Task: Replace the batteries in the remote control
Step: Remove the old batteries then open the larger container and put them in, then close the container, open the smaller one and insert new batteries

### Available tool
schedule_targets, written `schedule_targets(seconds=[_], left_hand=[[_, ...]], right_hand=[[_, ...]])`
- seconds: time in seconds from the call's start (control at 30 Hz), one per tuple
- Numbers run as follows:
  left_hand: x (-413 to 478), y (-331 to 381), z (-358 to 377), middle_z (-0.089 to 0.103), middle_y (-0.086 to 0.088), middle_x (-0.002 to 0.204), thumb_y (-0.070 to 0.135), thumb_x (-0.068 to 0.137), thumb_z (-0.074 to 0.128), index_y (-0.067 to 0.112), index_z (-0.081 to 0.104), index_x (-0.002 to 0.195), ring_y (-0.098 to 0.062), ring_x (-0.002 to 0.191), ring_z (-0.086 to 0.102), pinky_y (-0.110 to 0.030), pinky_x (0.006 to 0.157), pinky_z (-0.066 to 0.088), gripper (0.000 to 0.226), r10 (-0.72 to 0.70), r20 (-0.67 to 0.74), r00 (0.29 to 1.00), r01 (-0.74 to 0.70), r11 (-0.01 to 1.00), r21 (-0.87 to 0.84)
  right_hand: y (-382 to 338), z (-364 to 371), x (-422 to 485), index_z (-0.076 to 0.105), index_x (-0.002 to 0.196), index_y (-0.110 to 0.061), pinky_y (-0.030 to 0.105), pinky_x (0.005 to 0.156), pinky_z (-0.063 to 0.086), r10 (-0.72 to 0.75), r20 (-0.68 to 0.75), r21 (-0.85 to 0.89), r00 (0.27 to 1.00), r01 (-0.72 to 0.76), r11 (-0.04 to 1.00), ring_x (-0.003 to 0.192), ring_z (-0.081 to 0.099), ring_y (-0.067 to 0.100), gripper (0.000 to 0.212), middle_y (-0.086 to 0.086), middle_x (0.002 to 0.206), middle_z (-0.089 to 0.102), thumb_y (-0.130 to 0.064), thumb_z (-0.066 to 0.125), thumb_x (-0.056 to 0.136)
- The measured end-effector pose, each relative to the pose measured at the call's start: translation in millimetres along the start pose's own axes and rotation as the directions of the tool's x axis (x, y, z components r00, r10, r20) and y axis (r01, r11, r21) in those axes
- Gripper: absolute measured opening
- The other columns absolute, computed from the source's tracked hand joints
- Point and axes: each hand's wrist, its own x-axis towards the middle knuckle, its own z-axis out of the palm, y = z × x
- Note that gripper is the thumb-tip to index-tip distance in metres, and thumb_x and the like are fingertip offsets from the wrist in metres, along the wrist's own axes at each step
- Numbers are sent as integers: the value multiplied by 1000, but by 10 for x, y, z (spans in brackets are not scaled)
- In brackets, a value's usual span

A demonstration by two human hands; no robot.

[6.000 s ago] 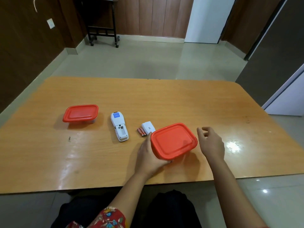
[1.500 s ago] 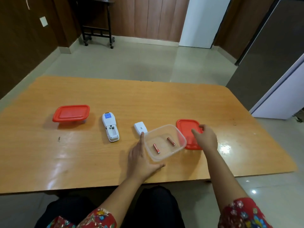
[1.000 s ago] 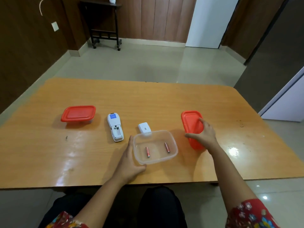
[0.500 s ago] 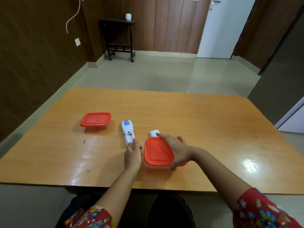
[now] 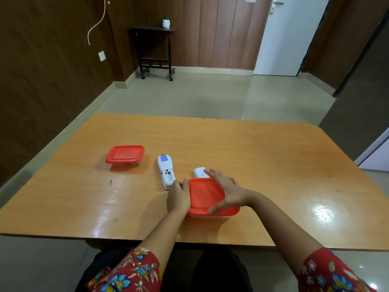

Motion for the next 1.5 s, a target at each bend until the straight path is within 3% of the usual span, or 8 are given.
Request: schedule_targets(seconds=[0.1,0.17,0.33,0.87,1.07,1.23,1.37,1.5], left_hand=[[-10,19,-3,61,-11,94,43,100,30,12,47,94,-32,89,57,-34,72,39,36,2,-8,1000,-2,999,39],[-12,41,10,54,-6,88,46,99,27,11,47,93,-28,84,52,-33,73,37,40,-34,11,999,33,997,67],[5,17,83,60,-7,89,55,96,30,9,53,94,-28,83,54,-34,73,39,52,-77,32,997,76,997,29],[64,12,141,64,-14,107,51,98,24,7,61,109,-32,97,59,-39,83,45,59,-48,62,997,42,995,88],[-9,54,58,65,-11,95,55,96,27,8,61,91,-27,84,57,-37,79,45,58,-95,97,991,96,995,-3],[-223,-132,-122,66,-1,99,68,89,17,18,59,99,-23,90,61,-37,86,47,66,-114,13,993,114,965,-236],[-552,-310,-156,64,-1,101,44,98,36,17,62,103,-19,95,57,-32,82,42,38,-22,14,1000,24,975,-220],[-662,-191,15,64,-1,112,39,97,42,14,61,119,-19,104,59,-33,86,47,39,12,49,999,2,966,-260]], right_hand=[[159,48,63,41,140,-28,46,112,26,382,-453,325,806,-250,912,139,31,28,67,10,148,36,-62,51,83],[217,159,115,49,132,-14,44,104,35,637,-414,486,651,-433,759,127,44,38,55,20,134,48,-52,32,96],[180,339,128,51,125,-3,40,92,41,755,-317,547,574,-540,639,119,53,37,61,21,128,57,-50,21,99],[268,393,201,59,114,0,40,90,43,716,-387,467,580,-547,695,113,56,38,65,23,121,62,-49,19,100],[181,367,121,56,120,-4,42,92,42,747,-343,524,569,-545,655,116,55,37,70,19,125,60,-58,18,96],[198,448,-187,58,117,-6,39,89,42,782,-313,808,540,-280,518,106,56,30,74,13,116,62,-66,22,92],[147,805,-479,61,92,-16,33,80,46,726,-375,848,577,-103,520,92,57,19,61,8,104,62,-72,37,84],[75,868,-559,57,123,-16,29,89,44,645,-404,850,649,6,527,102,52,13,45,-2,113,56,-47,56,90]])
